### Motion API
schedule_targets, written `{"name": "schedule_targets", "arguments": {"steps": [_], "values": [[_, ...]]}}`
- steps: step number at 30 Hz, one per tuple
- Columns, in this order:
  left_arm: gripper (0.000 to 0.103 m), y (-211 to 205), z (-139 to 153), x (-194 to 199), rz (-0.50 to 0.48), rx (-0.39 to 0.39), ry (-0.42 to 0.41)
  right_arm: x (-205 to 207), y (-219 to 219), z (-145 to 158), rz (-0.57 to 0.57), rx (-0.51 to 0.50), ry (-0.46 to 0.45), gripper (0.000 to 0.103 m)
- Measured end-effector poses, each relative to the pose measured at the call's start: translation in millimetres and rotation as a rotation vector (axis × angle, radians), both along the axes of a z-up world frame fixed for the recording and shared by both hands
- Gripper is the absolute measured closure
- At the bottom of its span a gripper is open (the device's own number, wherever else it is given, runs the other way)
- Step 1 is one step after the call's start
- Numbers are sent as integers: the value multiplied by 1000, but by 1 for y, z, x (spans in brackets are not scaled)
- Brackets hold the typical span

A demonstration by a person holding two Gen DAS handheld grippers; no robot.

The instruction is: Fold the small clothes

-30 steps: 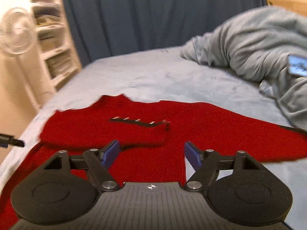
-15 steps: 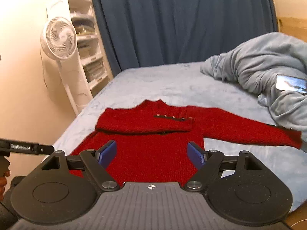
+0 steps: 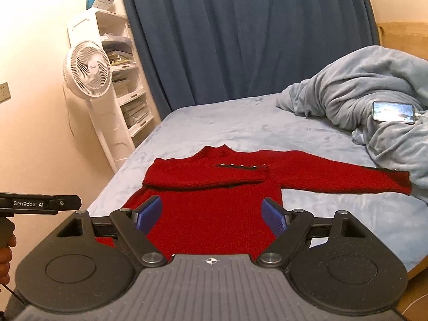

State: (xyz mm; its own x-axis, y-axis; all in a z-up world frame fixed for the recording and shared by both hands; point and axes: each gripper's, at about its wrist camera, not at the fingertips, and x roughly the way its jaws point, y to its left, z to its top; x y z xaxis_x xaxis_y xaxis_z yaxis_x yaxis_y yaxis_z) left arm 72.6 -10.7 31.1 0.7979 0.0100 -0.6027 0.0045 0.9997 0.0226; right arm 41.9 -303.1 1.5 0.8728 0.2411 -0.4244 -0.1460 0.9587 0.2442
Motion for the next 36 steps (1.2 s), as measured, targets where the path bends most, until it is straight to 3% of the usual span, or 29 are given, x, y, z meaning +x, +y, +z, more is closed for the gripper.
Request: {"name": "schedule_targets", "arguments": {"steps": [16, 36], "values": [[0, 9, 7, 12, 39, -16, 9, 8, -9, -5, -30, 46, 31, 20], [0, 2, -3, 33, 41, 23, 48, 27, -30, -25, -106, 101, 78, 20]]}}
